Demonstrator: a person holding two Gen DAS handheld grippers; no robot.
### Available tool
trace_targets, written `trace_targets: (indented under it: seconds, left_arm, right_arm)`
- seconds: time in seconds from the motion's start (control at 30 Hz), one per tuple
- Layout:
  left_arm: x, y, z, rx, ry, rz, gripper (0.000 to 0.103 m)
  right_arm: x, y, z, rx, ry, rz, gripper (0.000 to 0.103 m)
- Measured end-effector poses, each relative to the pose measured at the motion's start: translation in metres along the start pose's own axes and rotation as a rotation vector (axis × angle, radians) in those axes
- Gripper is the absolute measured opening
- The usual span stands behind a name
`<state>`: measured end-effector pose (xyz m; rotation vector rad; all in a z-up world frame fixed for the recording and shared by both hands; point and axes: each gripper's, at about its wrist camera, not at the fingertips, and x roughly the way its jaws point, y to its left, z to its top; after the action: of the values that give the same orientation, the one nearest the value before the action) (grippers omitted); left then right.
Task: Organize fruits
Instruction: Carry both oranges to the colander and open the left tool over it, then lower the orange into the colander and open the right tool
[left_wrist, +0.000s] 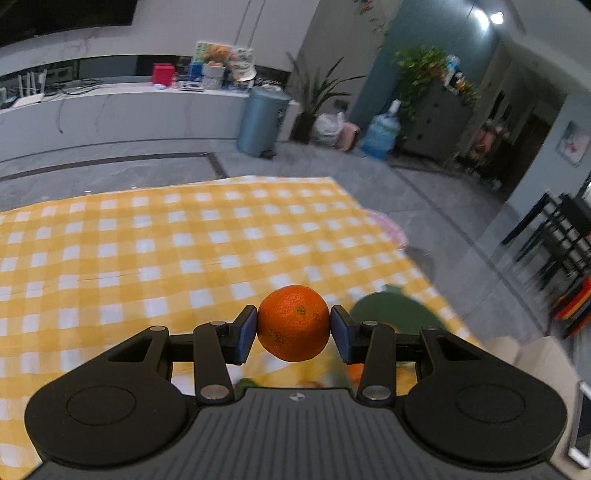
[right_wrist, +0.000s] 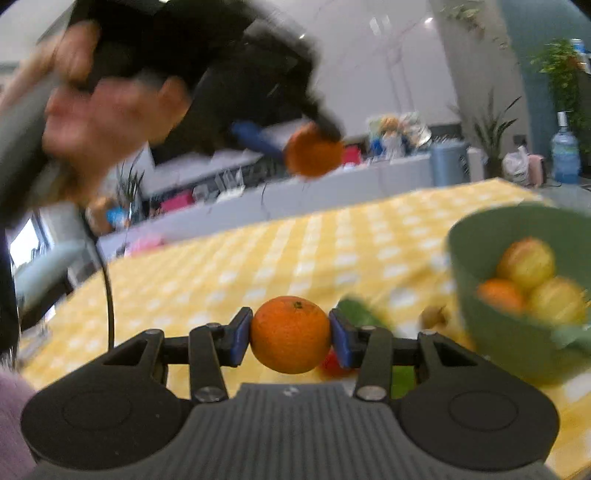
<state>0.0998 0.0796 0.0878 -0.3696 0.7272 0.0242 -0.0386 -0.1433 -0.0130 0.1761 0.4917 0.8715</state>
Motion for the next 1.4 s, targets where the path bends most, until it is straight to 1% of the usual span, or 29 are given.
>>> trace_targets:
  seconds: [0.07,0.1,0.2,0.27,0.33,0.4,0.53,0.6,0.7,0.8,0.9,0.93,1.03,1.17,1.23,1.27,1.4]
  left_arm:
    - [0.000,-0.009,0.002,-0.007,0.009,-0.058,0.049]
    - [0.000,-0.014,0.003,-0.009,0.009,-0.083,0.049]
    - [0.004,-0.033,0.003,0.007,0.009,-0.122,0.049]
    - [0.011,-0.046,0.001,0.019,0.008,-0.136,0.049]
    - [0.023,-0.058,-0.001,0.018,0.018,-0.155,0.049]
    - [0.036,-0.068,-0.004,0.012,0.035,-0.183,0.049]
    - [0.067,-0.081,-0.011,-0.027,0.084,-0.245,0.049]
    - [0.082,-0.087,-0.015,-0.037,0.106,-0.262,0.049]
    - [0.106,-0.096,-0.020,-0.046,0.134,-0.279,0.049]
    - [0.129,-0.103,-0.024,-0.066,0.169,-0.290,0.049]
    - [0.148,-0.106,-0.028,-0.085,0.194,-0.288,0.049]
    - [0.154,-0.106,-0.029,-0.095,0.202,-0.290,0.049]
    - [0.168,-0.105,-0.033,-0.121,0.221,-0.294,0.049]
    - [0.170,-0.106,-0.035,-0.086,0.209,-0.250,0.051]
    - [0.165,-0.106,-0.034,-0.071,0.202,-0.278,0.055]
    - [0.163,-0.106,-0.033,-0.070,0.200,-0.288,0.055]
    - [0.142,-0.106,-0.032,-0.047,0.171,-0.284,0.058]
  right_arm:
    - [-0.018,-0.024,0.013,0.110,-0.064,0.021,0.043]
    - [-0.026,-0.035,0.017,0.153,-0.092,0.018,0.042]
    - [-0.054,-0.072,0.029,0.264,-0.177,-0.040,0.043]
    - [-0.069,-0.097,0.034,0.363,-0.200,-0.063,0.043]
    - [-0.081,-0.118,0.034,0.466,-0.221,-0.054,0.043]
    - [-0.090,-0.133,0.035,0.527,-0.233,-0.058,0.043]
    - [-0.094,-0.144,0.037,0.556,-0.240,-0.100,0.043]
    - [-0.095,-0.145,0.035,0.563,-0.245,-0.111,0.043]
    - [-0.100,-0.150,0.036,0.526,-0.243,-0.153,0.043]
    - [-0.113,-0.161,0.031,0.534,-0.261,-0.164,0.043]
    - [-0.117,-0.172,0.027,0.531,-0.280,-0.198,0.043]
    - [-0.116,-0.175,0.025,0.543,-0.286,-0.197,0.043]
    - [-0.115,-0.194,0.015,0.641,-0.309,-0.131,0.043]
    - [-0.111,-0.196,0.012,0.615,-0.283,-0.168,0.043]
    - [-0.109,-0.200,0.009,0.646,-0.286,-0.138,0.043]
    - [-0.109,-0.202,0.008,0.659,-0.287,-0.124,0.043]
    - [-0.104,-0.196,0.013,0.618,-0.269,-0.147,0.043]
